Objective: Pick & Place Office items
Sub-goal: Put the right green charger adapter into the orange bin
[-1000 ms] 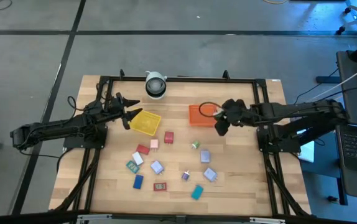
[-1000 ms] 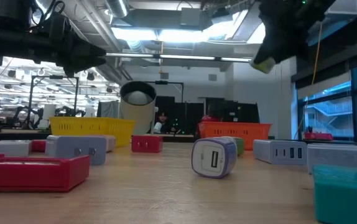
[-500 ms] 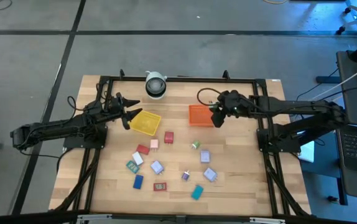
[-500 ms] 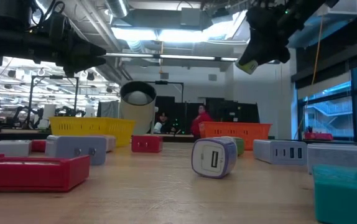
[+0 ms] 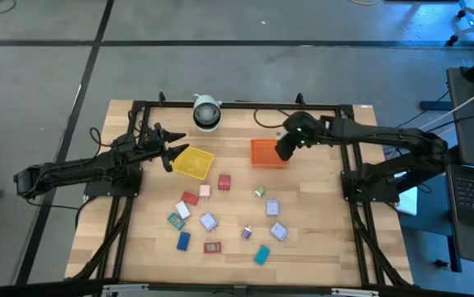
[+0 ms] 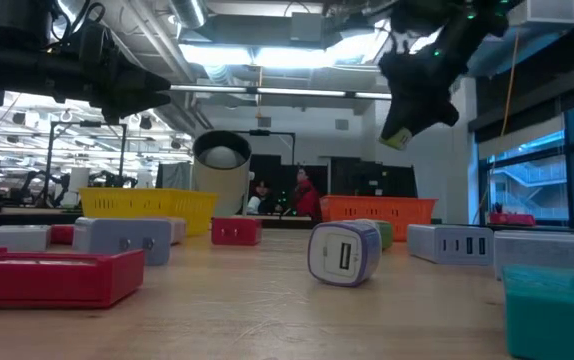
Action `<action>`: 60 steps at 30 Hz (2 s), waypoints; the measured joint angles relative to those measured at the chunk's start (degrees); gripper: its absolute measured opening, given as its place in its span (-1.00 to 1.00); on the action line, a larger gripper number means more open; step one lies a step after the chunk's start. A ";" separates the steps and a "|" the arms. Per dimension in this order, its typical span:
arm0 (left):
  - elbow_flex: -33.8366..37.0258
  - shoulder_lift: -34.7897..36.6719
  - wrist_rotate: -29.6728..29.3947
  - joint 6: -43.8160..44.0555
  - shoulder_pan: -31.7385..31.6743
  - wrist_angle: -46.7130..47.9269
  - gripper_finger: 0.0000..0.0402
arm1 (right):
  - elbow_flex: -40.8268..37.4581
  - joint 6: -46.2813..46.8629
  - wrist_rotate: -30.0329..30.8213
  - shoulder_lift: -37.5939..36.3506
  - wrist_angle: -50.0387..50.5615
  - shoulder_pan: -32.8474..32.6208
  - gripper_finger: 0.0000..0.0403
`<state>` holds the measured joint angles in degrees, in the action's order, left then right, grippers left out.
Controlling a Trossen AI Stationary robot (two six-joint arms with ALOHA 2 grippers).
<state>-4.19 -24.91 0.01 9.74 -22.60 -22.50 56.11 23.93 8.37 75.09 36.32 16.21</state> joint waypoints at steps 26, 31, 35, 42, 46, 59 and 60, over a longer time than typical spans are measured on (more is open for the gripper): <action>0.02 0.00 0.02 0.00 0.01 2.00 0.06 | 16.05 -7.82 -4.35 24.09 15.26 0.76 -0.26; 0.02 0.00 0.02 0.00 -0.01 1.75 0.06 | 12.91 -7.92 -5.32 24.02 12.34 1.27 -0.26; 0.02 0.00 0.02 0.00 0.00 1.73 0.06 | 10.10 -7.92 -5.73 24.02 9.23 1.60 -0.26; 0.02 0.00 0.02 0.00 0.00 1.65 0.06 | 6.96 -7.90 -6.87 24.02 5.68 1.99 -0.26; 0.02 0.00 0.02 0.02 -0.01 1.46 0.06 | 5.98 -7.91 -7.72 24.33 3.57 2.41 -0.26; 0.02 0.00 0.02 0.01 0.00 1.49 0.06 | 5.91 -9.68 -7.80 26.49 2.90 2.89 0.06; 0.02 0.00 0.02 0.02 0.01 1.49 0.06 | 5.93 -9.88 -7.83 26.49 2.89 2.89 0.08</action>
<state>-4.16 -24.91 0.03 9.76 -22.59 -21.01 62.03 14.05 0.54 101.58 39.21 19.09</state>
